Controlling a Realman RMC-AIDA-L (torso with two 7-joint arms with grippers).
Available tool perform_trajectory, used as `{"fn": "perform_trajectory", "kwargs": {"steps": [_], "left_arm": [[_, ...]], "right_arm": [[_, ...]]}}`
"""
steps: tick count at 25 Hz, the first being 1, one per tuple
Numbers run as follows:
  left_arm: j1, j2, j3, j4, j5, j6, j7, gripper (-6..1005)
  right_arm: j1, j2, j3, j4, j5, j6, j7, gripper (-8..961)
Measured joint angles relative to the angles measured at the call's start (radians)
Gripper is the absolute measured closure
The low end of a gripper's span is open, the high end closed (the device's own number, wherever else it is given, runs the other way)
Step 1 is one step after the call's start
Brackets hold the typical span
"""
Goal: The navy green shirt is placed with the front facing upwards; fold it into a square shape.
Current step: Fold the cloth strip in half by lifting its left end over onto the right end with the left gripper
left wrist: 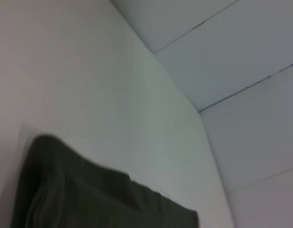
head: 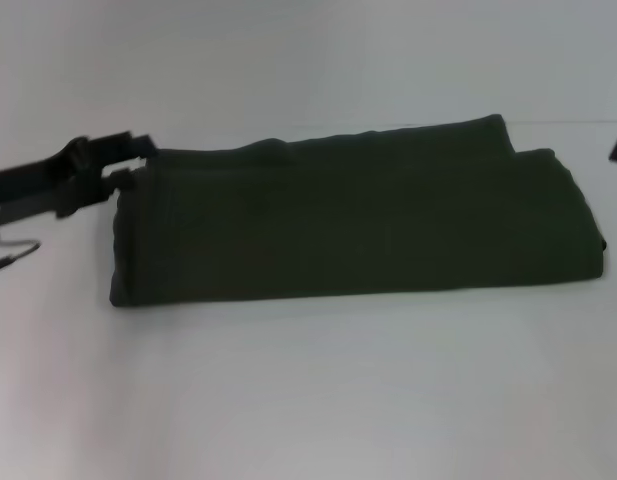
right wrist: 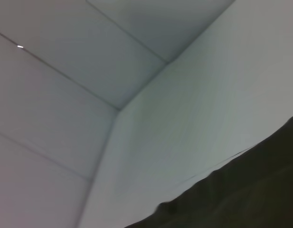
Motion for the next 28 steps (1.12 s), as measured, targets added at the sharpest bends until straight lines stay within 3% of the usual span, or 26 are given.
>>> {"fn": "perform_trajectory", "kwargs": {"steps": [6, 13, 19, 28], "left_arm": [[0.076, -0.003, -0.167, -0.042, -0.001, 0.171, -0.016, 356], [0.148, -0.027, -0.214, -0.065, 0.010, 0.181, -0.072, 357], [0.154, -0.031, -0.215, -0.149, 0.011, 0.121, -0.081, 357], [0.164, -0.035, -0.213, -0.170, 0.017, 0.076, -0.098, 356]], "right_arm": [[-0.081, 0.042, 0.016, 0.041, 0.019, -0.079, -0.084, 4], [-0.081, 0.053, 0.021, 0.053, 0.023, -0.085, -0.117, 8], [-0.066, 0.053, 0.022, 0.054, 0.024, -0.087, -0.130, 8], [-0.064, 0.055, 0.026, 0.055, 0.025, -0.083, -0.138, 9]]}}
